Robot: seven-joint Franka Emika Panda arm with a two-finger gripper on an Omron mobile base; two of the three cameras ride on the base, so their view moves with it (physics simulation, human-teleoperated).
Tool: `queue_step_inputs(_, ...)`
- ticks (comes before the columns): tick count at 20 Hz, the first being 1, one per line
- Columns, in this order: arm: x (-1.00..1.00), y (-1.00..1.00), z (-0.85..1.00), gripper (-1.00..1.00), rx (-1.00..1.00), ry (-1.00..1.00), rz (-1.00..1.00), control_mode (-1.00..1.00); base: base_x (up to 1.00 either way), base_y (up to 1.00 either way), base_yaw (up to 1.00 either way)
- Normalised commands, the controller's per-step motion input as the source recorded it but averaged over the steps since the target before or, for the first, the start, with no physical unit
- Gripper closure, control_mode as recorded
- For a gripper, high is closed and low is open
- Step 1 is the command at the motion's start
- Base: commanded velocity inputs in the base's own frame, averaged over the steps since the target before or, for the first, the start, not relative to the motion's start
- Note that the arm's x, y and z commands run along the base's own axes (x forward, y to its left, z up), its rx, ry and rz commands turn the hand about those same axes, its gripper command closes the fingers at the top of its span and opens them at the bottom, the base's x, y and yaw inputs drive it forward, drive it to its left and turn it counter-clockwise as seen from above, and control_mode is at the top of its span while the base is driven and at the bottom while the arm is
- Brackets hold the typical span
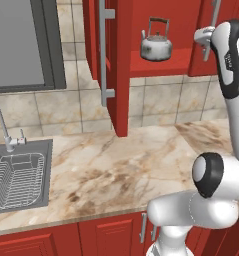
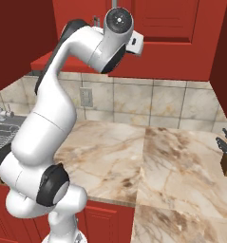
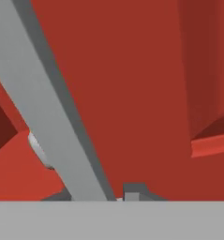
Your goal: Open the cabinet, pick the kettle from the cabinet, and place it in the sink.
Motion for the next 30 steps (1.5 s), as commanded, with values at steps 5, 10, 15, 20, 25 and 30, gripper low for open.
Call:
queue_step_inputs(5, -0.37, -0.04, -0.01, 1.00, 0.00, 0.00, -0.01, -1.00, 0.00, 0.00, 0.00)
queue_step_inputs(10, -0.48, -0.13, 0.00, 1.00, 0.00, 0.00, 0.00, -1.00, 0.00, 0.00, 0.00)
queue_step_inputs(15, -0.53, -0.22, 0.00, 1.00, 0.00, 0.00, 0.00, -1.00, 0.00, 0.00, 0.00)
queue_step_inputs(20, -0.54, -0.30, 0.05, 1.00, 0.00, 0.00, 0.00, -1.00, 0.00, 0.00, 0.00)
queue_step_inputs(25, -0.56, -0.39, 0.09, 1.00, 0.00, 0.00, 0.00, -1.00, 0.00, 0.00, 0.00)
queue_step_inputs(30, -0.62, -0.53, 0.09, 1.00, 0.04, -0.04, 0.00, -1.00, 0.00, 0.00, 0.00)
